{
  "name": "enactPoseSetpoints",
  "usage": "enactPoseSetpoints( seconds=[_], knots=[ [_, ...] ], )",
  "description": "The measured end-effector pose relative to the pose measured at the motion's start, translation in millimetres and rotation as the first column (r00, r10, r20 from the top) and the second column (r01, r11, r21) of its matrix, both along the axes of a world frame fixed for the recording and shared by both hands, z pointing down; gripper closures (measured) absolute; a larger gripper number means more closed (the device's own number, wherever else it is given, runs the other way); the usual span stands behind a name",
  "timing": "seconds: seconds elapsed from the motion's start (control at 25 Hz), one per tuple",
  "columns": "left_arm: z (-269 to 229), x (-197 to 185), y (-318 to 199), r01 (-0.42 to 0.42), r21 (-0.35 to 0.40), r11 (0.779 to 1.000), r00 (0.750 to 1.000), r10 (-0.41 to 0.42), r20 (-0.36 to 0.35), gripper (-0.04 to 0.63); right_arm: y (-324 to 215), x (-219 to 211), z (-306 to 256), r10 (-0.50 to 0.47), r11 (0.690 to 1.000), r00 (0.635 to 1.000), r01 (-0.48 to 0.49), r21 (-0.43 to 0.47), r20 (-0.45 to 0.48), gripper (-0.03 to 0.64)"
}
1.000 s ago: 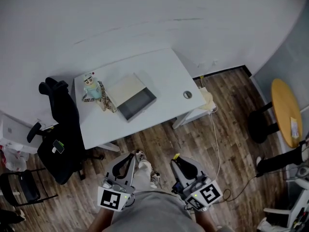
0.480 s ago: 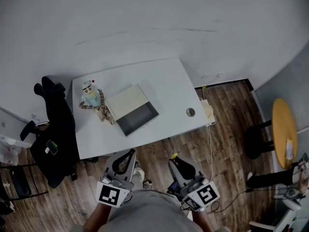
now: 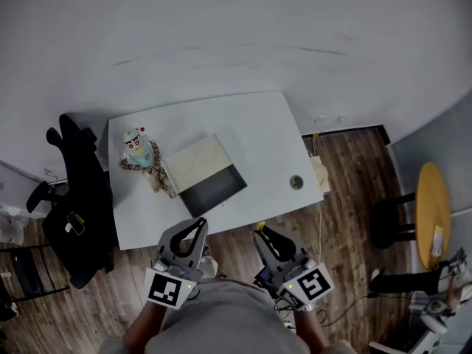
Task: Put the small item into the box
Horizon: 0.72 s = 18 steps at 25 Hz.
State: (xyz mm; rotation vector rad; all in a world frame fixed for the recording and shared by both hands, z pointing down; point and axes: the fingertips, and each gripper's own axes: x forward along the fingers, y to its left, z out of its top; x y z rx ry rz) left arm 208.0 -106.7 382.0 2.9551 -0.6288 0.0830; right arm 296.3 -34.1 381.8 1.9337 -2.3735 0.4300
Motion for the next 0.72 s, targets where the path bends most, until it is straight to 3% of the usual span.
enactPoseSetpoints(
  seconds=[0.32, 0.72],
  knots=[
    [-4, -4, -41, 0.023, 0.001, 1.000, 0.999, -0.023, -0.026, 0.560, -67, -7, 48, -0.211, 0.961, 0.954, 0.162, -0.226, -0.213, 0.538],
    [0, -26, -78, 0.107, -0.014, 0.994, 0.994, -0.107, -0.030, 0.560, -122, -27, 98, -0.390, 0.885, 0.873, 0.269, -0.380, -0.293, 0.537]
  ],
)
